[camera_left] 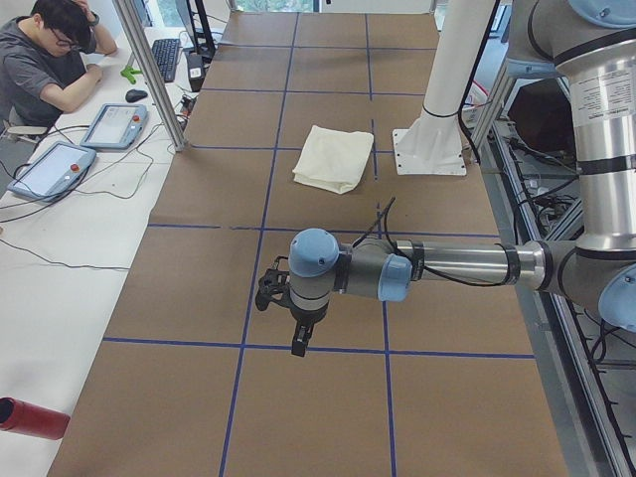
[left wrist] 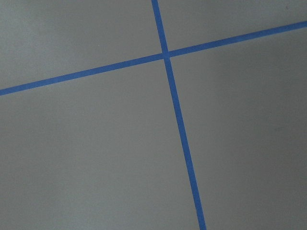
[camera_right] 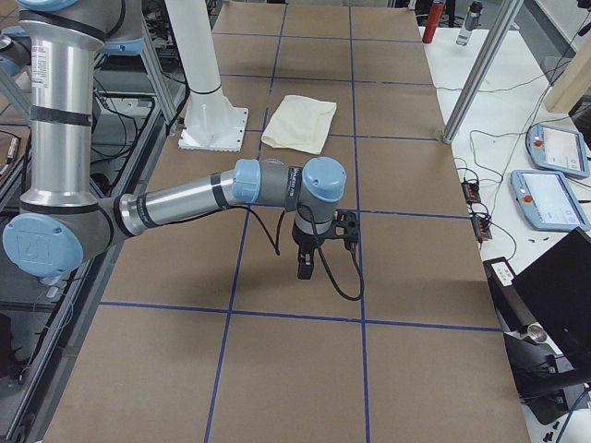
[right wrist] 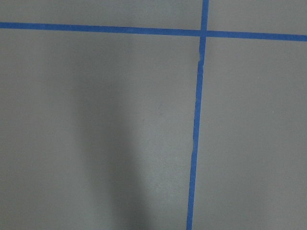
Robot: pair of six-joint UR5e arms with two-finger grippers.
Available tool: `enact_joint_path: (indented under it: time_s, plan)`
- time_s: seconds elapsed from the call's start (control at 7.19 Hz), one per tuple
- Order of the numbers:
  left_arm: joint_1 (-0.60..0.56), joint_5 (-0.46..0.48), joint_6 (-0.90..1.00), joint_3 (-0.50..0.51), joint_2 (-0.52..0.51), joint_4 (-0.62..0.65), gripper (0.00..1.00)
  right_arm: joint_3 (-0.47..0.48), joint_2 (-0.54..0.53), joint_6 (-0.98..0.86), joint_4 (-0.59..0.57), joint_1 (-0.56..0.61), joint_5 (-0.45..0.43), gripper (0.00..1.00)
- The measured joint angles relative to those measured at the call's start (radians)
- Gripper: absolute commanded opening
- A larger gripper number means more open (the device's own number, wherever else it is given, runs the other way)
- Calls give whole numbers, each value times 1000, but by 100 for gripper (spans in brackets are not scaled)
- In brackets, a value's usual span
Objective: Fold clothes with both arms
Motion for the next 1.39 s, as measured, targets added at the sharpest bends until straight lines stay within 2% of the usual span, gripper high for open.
enact_joint_path:
  time_s: [0.56, 0.97, 1.39]
  plan:
    - [0, -4, 2, -3, 4, 2, 100, 0, -13, -8, 18, 0, -35, 100]
    - [-1, -6, 2, -8, 5, 1, 100, -46, -124, -14, 263, 0, -75, 100]
    - [-2, -8, 2, -13, 6, 3, 100, -77, -186, -8, 364, 0, -72, 100]
